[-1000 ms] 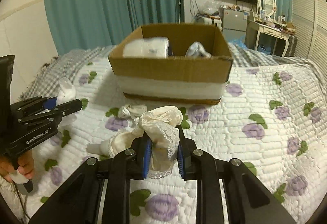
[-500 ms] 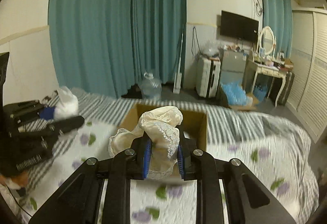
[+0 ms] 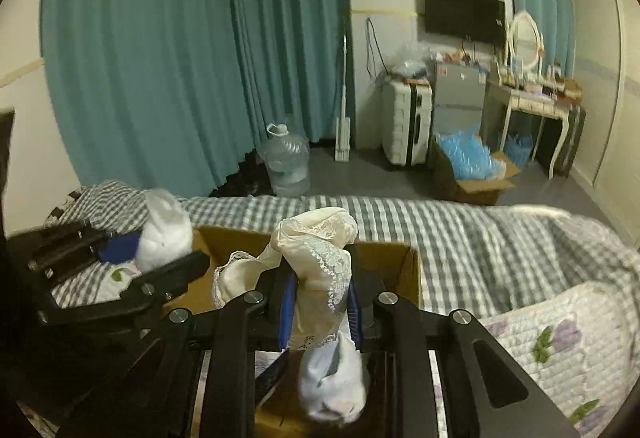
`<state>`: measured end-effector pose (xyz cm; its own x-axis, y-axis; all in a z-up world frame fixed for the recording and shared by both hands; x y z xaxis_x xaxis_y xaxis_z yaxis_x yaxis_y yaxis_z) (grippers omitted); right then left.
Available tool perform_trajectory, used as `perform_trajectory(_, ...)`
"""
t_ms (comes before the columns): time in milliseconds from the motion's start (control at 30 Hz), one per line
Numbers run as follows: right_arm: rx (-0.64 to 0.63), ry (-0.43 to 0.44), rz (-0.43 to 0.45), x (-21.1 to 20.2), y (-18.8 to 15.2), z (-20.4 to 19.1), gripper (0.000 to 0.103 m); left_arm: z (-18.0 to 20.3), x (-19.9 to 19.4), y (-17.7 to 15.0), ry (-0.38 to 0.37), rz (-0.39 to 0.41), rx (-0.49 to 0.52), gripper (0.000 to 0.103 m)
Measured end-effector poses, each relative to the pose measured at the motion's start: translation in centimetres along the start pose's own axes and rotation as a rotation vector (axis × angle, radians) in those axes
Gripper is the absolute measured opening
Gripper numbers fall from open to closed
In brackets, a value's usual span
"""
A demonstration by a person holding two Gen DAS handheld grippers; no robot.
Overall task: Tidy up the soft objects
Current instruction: 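Carry both items into the cardboard box and open both tools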
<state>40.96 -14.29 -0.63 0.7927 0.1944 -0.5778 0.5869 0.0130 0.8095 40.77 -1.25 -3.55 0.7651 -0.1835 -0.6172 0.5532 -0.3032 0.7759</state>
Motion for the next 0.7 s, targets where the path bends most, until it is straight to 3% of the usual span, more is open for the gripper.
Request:
perform_trajectory(67, 0.016, 0.003, -0.014, 1.0, -0.5, 0.9, 0.027, -0.2, 1.2, -0.9, 0.009, -0.025, -0.019, 0.060)
perform_trajectory(100, 0.023, -0.004, -0.016, 1.3, -0.8, 1.4, 0.039, -0.4, 1.6, -1.1, 0.017, -0.025, -0.030, 0.063)
perform_trajectory(133, 0.029, -0.006, -0.015, 1.5, -1.0, 1.8, 0.057, -0.3, 1.4, -1.3, 0.023, -0.023, -0.039, 0.068)
perform_trajectory(200, 0.041, -0.003, -0.003, 1.4, -1.1, 2.3, 0.083, -0.5, 1.4, -1.4, 0.018, -0.020, -0.056, 0.069)
perform_trajectory(367, 0.064, -0.027, 0.050, -1.7, -0.5, 3.2, 0.086, -1.4, -1.8, -0.1, 0.026, 0.037, -0.111, 0.069)
perform_trajectory(433, 0.052, -0.052, 0.081, -3.9, 0.2, 2.9, 0.094, -1.9, -3.8, 0.5, 0.013, 0.064, -0.133, 0.070)
perform_trajectory(533, 0.029, -0.071, 0.117, -7.6, 1.2, 1.8, 0.097, -2.5, -7.9, 1.3, -0.012, 0.115, -0.164, 0.085)
perform_trajectory(600, 0.014, -0.079, 0.154, -10.7, 2.1, 0.8, 0.100, -2.7, -11.2, 1.7, -0.003, 0.167, -0.170, 0.085)
perform_trajectory(700, -0.009, -0.022, 0.205, -15.4, 2.9, -1.3, 0.101, -3.3, -16.0, 1.9, 0.004, 0.225, -0.177, 0.086)
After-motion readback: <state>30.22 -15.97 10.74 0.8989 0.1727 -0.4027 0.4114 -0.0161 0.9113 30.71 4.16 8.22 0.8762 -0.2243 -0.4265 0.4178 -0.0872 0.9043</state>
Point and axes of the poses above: each gripper's, at about its wrist camera, not at the fingertips, and x roughly the way its jaws point, z to its right, y to its top, the point moved 3 cm from there along x, roughly the way its jaws point, and after that the axes turned 1 degree about x, right-handed, at the moved point
